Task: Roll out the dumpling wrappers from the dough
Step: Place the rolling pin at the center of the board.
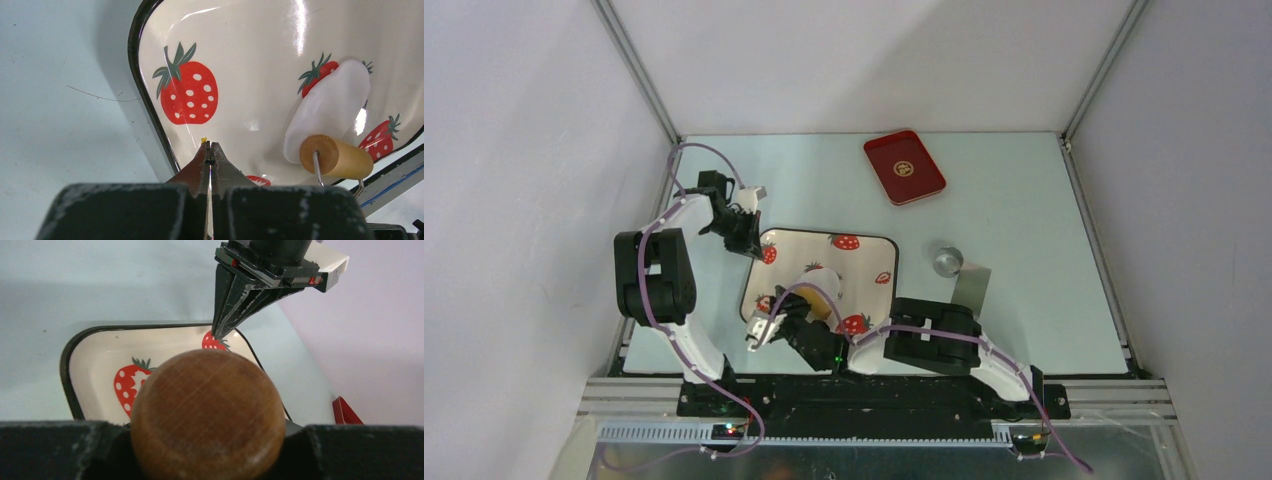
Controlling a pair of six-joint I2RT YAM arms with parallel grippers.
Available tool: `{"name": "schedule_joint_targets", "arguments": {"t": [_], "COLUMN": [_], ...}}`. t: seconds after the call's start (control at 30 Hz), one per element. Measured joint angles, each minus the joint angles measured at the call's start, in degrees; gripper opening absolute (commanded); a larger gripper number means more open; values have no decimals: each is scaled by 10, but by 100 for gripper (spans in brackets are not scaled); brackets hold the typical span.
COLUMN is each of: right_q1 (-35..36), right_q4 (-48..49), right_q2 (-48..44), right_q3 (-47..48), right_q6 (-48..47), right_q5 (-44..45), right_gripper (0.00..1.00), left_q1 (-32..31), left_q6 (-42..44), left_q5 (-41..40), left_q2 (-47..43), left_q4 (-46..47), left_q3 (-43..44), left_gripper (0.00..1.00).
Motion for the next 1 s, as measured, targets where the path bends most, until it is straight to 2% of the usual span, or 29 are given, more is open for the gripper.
{"name": "schedule_joint_targets", "arguments": {"t": [0.43, 0.67, 0.8, 1.0], "right_q1": [25, 23, 4, -71], "right_q4": [8, 37, 39, 15], "right_q2": [3, 13, -2, -96], "right_q3": [0, 0, 1, 1], "right_q6": [-3, -76, -118, -117], "right_q5": [-13, -12, -11, 3], "right_gripper": [0, 0, 0, 0], "left_q1": [0, 2, 2, 2], "left_q6": [0, 0, 0, 0], "left_q5": [0, 0, 0, 0], "left_q2": [0, 0, 0, -3], "left_q4": [0, 0, 0, 0], "left_q3": [0, 0, 0, 0], "left_gripper": [0, 0, 0, 0]}}
